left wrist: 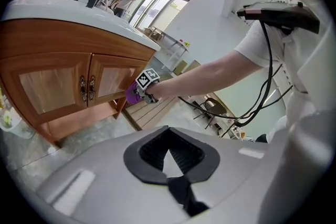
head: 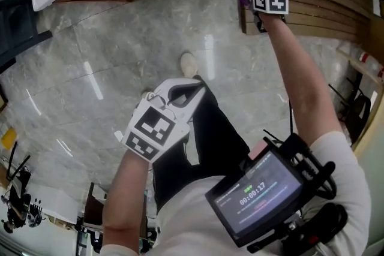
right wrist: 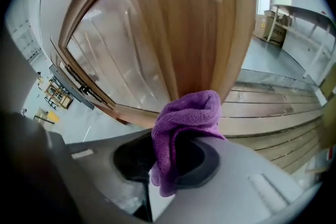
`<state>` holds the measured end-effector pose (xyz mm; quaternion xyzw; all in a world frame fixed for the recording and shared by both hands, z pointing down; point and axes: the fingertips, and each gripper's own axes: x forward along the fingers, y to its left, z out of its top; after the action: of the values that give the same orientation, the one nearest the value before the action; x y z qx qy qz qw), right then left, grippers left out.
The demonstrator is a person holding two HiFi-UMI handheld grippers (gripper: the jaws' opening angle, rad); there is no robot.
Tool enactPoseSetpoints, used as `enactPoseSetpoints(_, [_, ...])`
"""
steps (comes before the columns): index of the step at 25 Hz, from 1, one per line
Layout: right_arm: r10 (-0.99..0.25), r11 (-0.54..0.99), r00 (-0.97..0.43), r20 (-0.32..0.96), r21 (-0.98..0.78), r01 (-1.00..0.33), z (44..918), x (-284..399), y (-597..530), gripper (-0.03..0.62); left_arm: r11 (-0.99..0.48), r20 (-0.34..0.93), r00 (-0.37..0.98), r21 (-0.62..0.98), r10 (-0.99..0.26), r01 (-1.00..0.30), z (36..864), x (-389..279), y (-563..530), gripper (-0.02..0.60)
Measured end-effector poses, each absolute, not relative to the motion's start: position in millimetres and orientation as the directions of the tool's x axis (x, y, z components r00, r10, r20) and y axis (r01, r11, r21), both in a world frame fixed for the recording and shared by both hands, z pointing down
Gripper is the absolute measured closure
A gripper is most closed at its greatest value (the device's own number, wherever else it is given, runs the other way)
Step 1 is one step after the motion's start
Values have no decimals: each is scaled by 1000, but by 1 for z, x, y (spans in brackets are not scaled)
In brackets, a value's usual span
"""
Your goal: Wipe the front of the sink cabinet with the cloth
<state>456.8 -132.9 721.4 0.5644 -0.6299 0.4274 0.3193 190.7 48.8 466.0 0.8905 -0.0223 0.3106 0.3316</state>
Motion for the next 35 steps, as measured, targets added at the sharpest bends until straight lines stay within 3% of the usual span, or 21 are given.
enactPoseSetpoints(16, [-435,125,-280,856,-250,-960,729,334,-169,522,-749,569,818,578,87,-323,463,146,37,577])
enactPoseSetpoints(35, [-435,153,-275,857,-231,-961,736,249,-183,522,-710,556,831,584,-4,-394,460,87,35,577])
